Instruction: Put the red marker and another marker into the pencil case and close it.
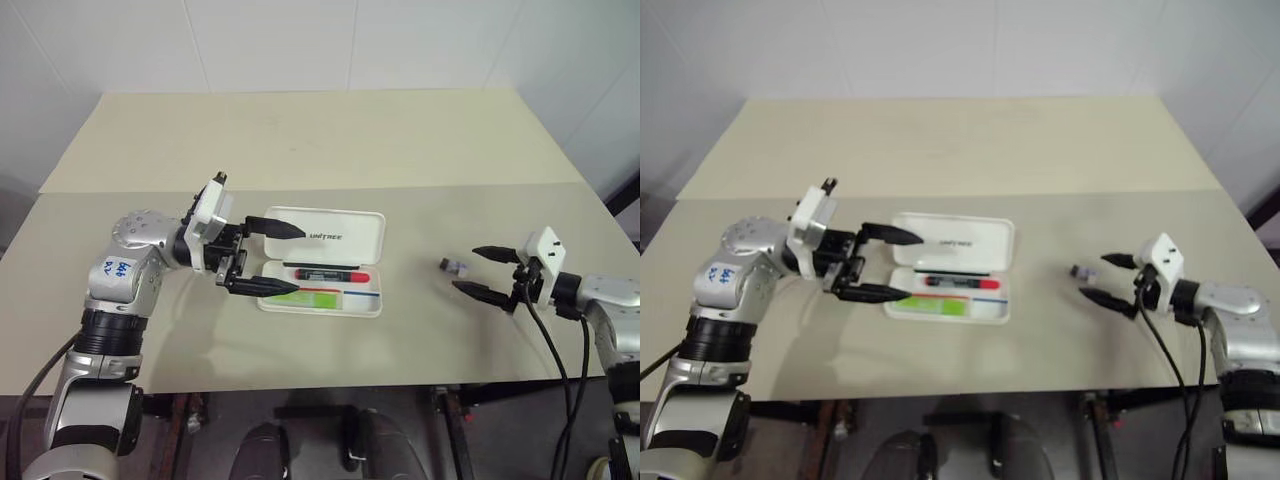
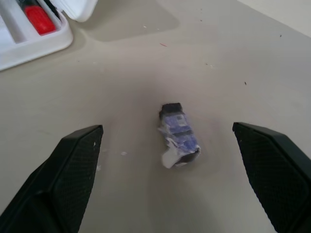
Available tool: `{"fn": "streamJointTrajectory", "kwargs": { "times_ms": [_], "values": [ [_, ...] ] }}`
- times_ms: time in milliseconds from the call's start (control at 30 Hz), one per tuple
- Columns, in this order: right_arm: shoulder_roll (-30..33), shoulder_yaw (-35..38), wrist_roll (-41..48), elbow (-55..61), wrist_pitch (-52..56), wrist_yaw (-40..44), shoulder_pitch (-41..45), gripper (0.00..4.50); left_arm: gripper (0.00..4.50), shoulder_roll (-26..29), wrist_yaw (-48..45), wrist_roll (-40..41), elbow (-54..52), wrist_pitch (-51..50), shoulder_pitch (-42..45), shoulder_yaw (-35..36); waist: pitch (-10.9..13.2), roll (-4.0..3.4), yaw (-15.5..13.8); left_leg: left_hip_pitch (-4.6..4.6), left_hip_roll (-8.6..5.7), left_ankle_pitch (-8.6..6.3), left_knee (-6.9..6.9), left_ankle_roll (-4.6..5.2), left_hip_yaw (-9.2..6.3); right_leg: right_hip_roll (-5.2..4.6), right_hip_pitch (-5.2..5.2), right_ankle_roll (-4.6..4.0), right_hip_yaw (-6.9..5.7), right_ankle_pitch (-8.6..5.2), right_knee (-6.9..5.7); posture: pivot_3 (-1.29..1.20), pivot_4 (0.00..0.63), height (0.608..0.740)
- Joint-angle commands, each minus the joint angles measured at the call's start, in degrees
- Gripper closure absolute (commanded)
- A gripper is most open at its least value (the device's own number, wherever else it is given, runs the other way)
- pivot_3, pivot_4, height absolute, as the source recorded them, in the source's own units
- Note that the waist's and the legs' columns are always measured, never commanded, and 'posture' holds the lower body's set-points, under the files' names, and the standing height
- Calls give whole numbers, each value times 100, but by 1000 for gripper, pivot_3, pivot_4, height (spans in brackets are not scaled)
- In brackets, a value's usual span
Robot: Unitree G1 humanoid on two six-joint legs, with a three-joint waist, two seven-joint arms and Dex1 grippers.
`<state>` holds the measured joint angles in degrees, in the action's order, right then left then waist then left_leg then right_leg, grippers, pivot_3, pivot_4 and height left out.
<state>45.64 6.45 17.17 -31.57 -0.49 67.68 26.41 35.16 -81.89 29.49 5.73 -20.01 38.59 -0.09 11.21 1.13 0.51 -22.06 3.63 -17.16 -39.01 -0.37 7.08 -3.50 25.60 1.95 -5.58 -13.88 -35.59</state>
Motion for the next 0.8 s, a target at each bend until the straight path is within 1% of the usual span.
{"fn": "streamJointTrajectory", "kwargs": {
  "times_ms": [33,167,333,367,433,500,733,767,800],
  "values": [
    [-120,-93,-224,-741,-435,143,500,0,7,116,99,210,-349,-61,43,223,0,0,11,0,0,3,0,0,0,0,0,0,2,0,0,0,150,740],
    [-350,-238,-493,-1695,-721,218,1093,0,7,143,292,317,-684,-231,-106,316,0,0,45,2,0,8,0,-8,-1,0,0,0,26,0,-5,0,150,740],
    [-449,-317,-775,-2606,-1087,283,1455,0,7,280,432,390,-887,-361,-177,413,0,0,100,0,-2,17,1,-22,-1,-1,0,0,55,0,-6,0,150,740],
    [-463,-317,-800,-2747,-1134,292,1504,176,0,309,452,402,-906,-377,-179,433,0,0,107,1,-2,17,1,-24,0,-1,0,1,58,1,-5,0,150,740],
    [-495,-291,-799,-2955,-1164,349,1582,640,0,358,475,421,-935,-393,-189,461,0,0,110,2,-2,17,1,-23,2,-1,0,4,64,3,-5,0,150,740],
    [-517,-286,-814,-3072,-1258,376,1616,1297,0,396,490,435,-950,-402,-201,470,0,0,109,8,-1,17,0,-23,6,-2,-4,7,73,4,-6,0,150,740],
    [-671,-239,-723,-2978,-1357,519,1576,3825,0,404,507,418,-893,-345,-210,473,0,1,121,41,0,17,1,-22,34,0,-18,10,107,6,-10,0,150,740],
    [-694,-237,-702,-2904,-1377,558,1539,4106,0,384,504,397,-874,-315,-213,451,1,1,123,48,1,17,2,-21,43,0,-20,11,116,6,-10,0,150,740],
    [-724,-235,-673,-2783,-1394,586,1487,4126,0,363,490,374,-844,-271,-224,429,0,1,124,53,1,18,3,-20,51,0,-21,11,123,6,-10,0,150,740]
  ]
}}
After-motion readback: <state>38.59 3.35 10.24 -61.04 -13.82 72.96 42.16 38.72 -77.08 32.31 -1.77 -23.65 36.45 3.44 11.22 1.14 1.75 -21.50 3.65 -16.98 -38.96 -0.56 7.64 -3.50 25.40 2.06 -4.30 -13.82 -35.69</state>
